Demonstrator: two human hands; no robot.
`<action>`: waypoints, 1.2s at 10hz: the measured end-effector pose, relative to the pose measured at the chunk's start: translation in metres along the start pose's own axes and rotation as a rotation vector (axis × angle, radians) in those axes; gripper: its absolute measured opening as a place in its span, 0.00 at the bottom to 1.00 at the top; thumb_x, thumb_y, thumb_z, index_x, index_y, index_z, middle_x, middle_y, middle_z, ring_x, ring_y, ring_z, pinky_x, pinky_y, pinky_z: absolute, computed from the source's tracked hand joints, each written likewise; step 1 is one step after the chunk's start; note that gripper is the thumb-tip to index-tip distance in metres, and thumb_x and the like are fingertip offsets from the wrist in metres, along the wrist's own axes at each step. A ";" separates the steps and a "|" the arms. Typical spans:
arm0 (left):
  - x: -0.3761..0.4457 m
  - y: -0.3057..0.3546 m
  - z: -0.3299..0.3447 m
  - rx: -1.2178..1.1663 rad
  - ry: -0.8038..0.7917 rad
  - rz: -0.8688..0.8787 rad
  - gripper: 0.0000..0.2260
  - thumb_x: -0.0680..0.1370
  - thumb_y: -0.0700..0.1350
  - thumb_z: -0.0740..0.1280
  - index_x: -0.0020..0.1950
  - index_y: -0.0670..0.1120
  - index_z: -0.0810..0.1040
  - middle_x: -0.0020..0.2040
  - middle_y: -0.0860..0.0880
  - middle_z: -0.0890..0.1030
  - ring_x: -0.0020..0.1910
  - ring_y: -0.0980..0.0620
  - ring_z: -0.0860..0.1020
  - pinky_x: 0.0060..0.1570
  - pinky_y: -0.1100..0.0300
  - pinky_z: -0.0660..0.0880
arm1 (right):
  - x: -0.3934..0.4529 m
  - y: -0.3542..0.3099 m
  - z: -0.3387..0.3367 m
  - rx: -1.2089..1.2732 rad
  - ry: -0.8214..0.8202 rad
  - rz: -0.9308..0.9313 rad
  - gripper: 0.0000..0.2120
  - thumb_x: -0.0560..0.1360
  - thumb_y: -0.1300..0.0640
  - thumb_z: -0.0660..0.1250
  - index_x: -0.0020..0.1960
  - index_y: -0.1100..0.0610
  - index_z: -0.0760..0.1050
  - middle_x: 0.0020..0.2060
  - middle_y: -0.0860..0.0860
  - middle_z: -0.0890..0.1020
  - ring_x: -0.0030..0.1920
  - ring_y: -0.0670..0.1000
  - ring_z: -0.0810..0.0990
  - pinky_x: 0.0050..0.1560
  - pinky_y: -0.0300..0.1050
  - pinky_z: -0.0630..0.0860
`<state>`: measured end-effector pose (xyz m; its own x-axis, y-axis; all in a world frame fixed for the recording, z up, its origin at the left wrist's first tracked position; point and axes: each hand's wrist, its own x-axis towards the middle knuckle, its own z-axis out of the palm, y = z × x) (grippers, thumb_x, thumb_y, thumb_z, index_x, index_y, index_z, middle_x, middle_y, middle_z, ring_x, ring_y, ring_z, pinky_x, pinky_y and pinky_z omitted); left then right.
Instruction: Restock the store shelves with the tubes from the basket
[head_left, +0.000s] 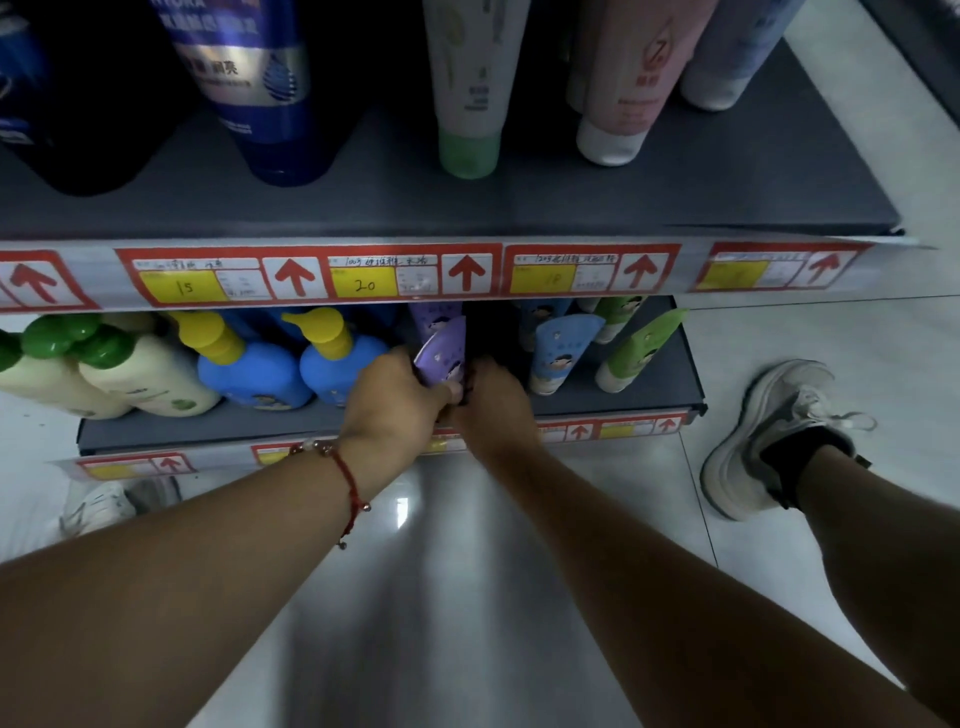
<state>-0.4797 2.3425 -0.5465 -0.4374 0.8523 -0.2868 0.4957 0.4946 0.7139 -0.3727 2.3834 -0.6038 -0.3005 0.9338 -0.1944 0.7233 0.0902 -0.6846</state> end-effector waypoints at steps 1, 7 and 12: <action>0.004 -0.003 -0.001 -0.053 -0.035 -0.035 0.07 0.75 0.46 0.74 0.45 0.45 0.79 0.35 0.51 0.79 0.38 0.49 0.78 0.31 0.62 0.69 | -0.005 -0.003 0.005 -0.020 0.045 -0.005 0.26 0.67 0.44 0.64 0.60 0.59 0.74 0.52 0.57 0.82 0.53 0.60 0.80 0.51 0.49 0.77; 0.002 -0.015 0.006 -0.076 -0.150 -0.121 0.08 0.77 0.45 0.70 0.51 0.42 0.83 0.46 0.41 0.84 0.45 0.42 0.81 0.49 0.46 0.80 | -0.007 -0.002 0.013 -0.021 0.119 0.076 0.13 0.73 0.61 0.65 0.57 0.59 0.74 0.52 0.58 0.82 0.54 0.61 0.79 0.53 0.51 0.77; -0.143 0.085 -0.134 0.255 -0.149 0.203 0.13 0.75 0.50 0.68 0.35 0.43 0.75 0.32 0.48 0.78 0.36 0.51 0.78 0.36 0.57 0.72 | -0.162 -0.095 -0.174 0.216 -0.097 0.082 0.08 0.76 0.56 0.67 0.39 0.52 0.78 0.35 0.46 0.80 0.39 0.46 0.77 0.41 0.41 0.73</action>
